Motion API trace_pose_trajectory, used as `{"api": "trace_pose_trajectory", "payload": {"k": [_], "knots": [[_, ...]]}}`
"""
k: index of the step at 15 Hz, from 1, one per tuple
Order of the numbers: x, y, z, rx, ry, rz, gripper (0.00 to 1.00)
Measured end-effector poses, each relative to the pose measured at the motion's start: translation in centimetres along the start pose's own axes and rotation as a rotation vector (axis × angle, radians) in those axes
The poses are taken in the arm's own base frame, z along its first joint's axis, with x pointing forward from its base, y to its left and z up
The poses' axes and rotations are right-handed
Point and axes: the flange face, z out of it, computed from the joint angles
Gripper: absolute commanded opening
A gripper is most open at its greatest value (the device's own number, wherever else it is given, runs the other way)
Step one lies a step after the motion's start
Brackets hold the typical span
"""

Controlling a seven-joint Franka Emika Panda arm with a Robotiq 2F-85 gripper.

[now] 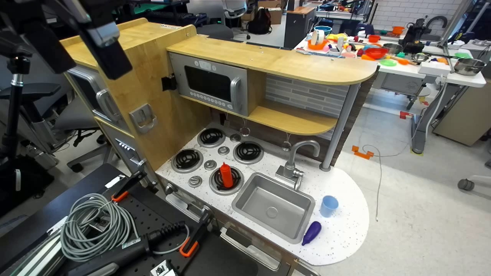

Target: Take the sauce bottle on the stove and put it in the grey cup

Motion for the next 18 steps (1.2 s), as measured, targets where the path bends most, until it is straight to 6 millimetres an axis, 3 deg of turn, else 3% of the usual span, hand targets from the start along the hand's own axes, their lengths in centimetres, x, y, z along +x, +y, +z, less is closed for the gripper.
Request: {"api": "trace_pose_trajectory", "payload": {"k": [13, 15, 18], "knots": [[0.0, -0.2, 0.5, 0.003, -0.009, -0.003, 1.0], [1.1, -1.5, 3.1, 0.002, -0.009, -0.022, 1.0], [3.5, -4.9, 9.9, 0.008, -0.05, -0.064, 1.0]]}}
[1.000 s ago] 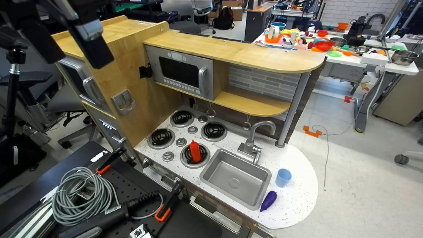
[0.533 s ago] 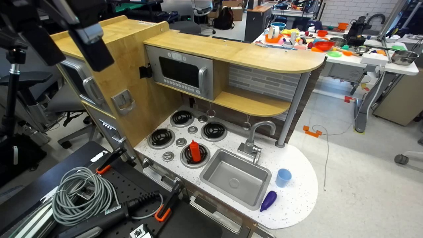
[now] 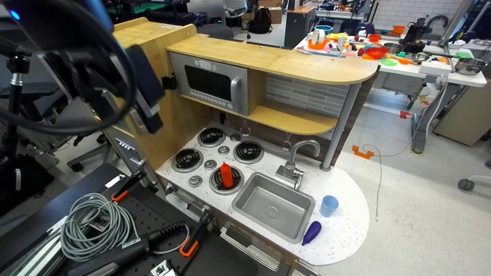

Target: Take the sauce bottle on the stove and put it in the grey cup

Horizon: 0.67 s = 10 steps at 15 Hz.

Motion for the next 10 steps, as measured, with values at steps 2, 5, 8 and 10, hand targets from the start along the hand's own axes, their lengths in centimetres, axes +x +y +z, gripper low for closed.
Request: {"api": "trace_pose_trajectory", "payload": {"k": [2, 5, 8, 10], "knots": [[1.8, -1.9, 4.3, 0.008, -0.017, -0.023, 1.0], [4.4, -3.5, 9.6, 0.021, -0.035, -0.049, 1.0], [6.6, -4.3, 13.7, 0.03, -0.054, -0.068, 1.0], [7.9, -4.5, 16.0, 0.036, -0.066, -0.075, 1.0]]}}
